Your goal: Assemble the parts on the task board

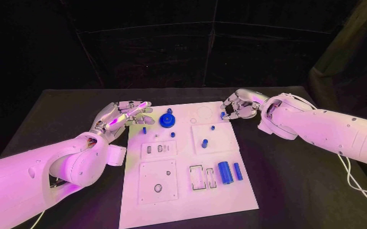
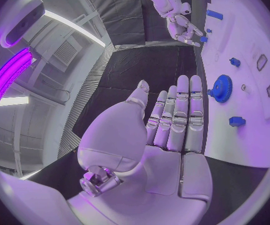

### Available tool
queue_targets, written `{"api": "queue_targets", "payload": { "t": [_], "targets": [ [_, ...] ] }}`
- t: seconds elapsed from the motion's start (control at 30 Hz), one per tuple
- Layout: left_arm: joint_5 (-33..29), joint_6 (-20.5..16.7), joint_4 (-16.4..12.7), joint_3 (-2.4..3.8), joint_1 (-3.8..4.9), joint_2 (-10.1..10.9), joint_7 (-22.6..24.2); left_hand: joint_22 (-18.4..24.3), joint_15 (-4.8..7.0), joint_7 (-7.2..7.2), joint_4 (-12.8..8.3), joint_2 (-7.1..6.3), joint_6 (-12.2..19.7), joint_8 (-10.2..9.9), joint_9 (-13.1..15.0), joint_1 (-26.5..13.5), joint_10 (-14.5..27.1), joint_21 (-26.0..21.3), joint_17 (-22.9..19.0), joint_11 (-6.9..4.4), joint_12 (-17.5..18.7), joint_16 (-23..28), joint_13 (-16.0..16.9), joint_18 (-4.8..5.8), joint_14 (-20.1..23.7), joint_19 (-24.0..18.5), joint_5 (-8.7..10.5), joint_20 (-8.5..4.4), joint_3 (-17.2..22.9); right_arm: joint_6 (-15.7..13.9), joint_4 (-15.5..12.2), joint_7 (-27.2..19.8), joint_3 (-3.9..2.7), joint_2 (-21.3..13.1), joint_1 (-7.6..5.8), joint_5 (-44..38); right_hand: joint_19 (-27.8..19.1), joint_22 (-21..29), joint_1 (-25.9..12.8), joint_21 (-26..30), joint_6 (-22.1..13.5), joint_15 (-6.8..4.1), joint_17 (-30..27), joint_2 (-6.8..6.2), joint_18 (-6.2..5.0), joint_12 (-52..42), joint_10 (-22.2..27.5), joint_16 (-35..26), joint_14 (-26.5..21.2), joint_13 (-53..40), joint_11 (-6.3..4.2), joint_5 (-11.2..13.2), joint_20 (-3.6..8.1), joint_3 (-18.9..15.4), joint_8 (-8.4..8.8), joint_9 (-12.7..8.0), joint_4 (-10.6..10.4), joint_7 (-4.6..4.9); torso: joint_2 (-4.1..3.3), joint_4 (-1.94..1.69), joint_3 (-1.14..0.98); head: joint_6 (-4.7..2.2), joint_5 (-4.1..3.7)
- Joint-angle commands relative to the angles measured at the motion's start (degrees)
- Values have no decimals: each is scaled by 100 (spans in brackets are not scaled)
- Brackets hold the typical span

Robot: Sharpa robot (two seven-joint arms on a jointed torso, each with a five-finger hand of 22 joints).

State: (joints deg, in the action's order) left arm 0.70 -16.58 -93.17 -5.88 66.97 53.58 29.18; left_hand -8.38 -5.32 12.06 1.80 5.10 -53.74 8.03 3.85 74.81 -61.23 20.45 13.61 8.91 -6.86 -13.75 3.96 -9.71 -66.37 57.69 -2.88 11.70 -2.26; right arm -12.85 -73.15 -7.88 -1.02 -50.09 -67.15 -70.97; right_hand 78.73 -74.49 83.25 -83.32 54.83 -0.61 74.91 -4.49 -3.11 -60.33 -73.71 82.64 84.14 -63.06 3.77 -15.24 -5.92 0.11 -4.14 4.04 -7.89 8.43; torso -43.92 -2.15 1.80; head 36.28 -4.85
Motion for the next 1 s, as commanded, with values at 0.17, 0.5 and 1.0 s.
{"api": "queue_targets", "payload": {
  "t": [0.17, 0.5, 1.0],
  "targets": [
    [23, 75, -7, 3, 5, 4, 15, 7, -20, 16, -37, 19, -35, -36, -6, 24, -30, -11, 7, -9, 19, 29, -7, -73, -34, 28, 7, -3, 11, 158, 13, 10, 0, 19, 39, -93, 32, -25, 39, 5, 64, -10, 157, 40, -31, -51, -34, 2, 291, -20, -38, 27, 13, -1, -46, 11, 52, 6, 0, 3, -2, 18, 7],
    [23, 74, -2, 2, 5, 7, 12, 7, -20, 16, -37, 19, -35, -36, -6, 24, -30, -11, 7, -9, 19, 29, -7, -73, -34, 28, 7, -3, 11, 157, 22, 10, 0, 27, 55, -109, 40, -36, 45, 0, 77, -11, 176, 48, -29, -62, -42, 12, 296, -30, -40, 30, 14, 2, -51, 12, 57, 5, 0, 0, -5, 17, 2],
    [23, 81, 6, 1, 5, 0, 0, 12, -19, 17, -57, 22, -40, -46, -6, 32, -39, -17, 17, -10, 34, 45, -7, -74, -40, 32, 7, -4, 14, 95, 128, -15, -1, 126, 58, -110, 121, -141, 117, -44, 389, -54, 257, 389, -7, -185, -141, 46, 318, -131, -93, 482, 52, 235, -134, 20, 96, -52, 1, -3, 0, 20, -16]
  ]
}}
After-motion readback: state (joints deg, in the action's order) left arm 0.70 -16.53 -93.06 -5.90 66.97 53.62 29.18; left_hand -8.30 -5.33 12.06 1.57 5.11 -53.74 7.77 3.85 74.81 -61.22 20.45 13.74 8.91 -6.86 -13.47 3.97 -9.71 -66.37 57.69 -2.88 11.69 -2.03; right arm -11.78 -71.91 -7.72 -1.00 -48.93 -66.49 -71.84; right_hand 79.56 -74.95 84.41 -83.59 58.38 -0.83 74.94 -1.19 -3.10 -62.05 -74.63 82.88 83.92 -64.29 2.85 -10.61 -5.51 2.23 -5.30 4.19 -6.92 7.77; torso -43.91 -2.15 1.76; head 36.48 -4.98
